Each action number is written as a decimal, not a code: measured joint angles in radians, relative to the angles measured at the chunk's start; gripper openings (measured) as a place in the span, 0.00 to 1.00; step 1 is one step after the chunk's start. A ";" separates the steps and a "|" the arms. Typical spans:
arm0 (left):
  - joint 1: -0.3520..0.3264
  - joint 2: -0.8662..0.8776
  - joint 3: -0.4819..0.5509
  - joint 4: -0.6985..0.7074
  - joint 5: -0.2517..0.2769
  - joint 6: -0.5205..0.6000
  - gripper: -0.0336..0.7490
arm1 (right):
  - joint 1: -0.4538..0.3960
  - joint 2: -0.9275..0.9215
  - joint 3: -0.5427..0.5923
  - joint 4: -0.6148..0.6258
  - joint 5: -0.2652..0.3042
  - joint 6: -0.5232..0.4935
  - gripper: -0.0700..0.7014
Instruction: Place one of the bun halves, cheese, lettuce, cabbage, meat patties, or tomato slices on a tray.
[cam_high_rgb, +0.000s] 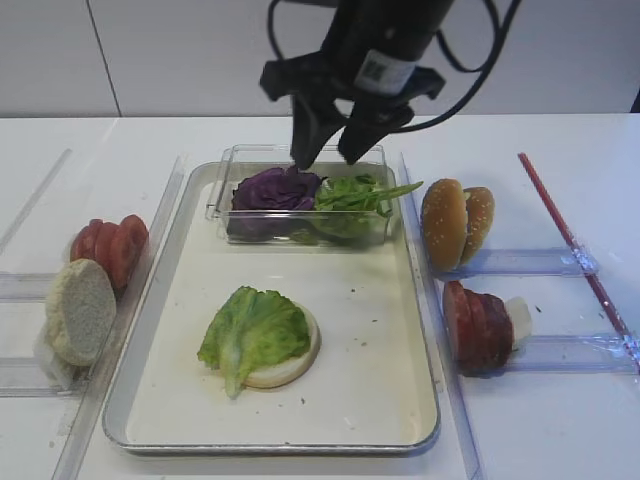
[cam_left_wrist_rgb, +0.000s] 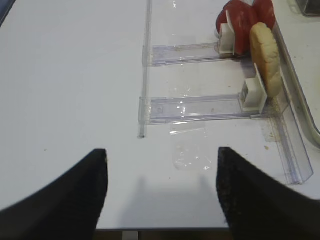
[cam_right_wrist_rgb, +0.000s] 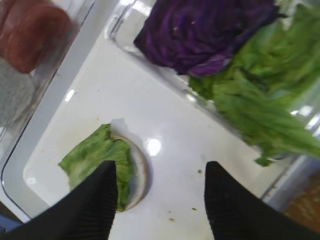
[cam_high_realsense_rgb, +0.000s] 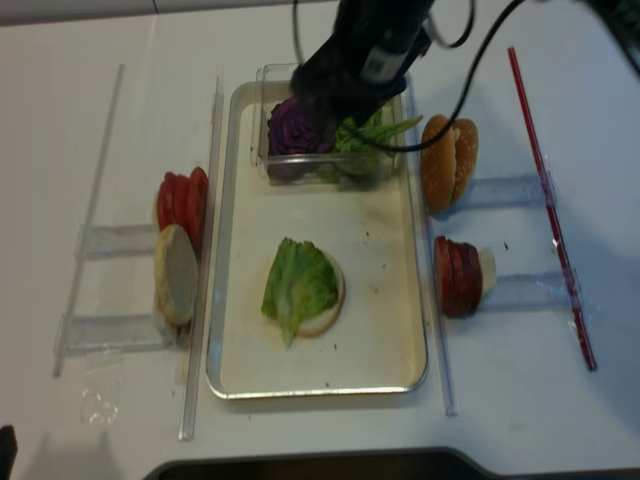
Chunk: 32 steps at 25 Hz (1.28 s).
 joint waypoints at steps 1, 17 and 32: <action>0.000 0.000 0.000 0.000 0.000 0.000 0.64 | -0.027 -0.011 0.000 -0.001 0.000 0.002 0.66; 0.000 0.000 0.000 0.000 0.000 0.000 0.64 | -0.365 -0.293 0.196 -0.157 0.010 0.041 0.66; 0.000 0.000 0.000 0.000 0.000 0.000 0.64 | -0.466 -0.849 0.598 -0.205 0.023 0.031 0.66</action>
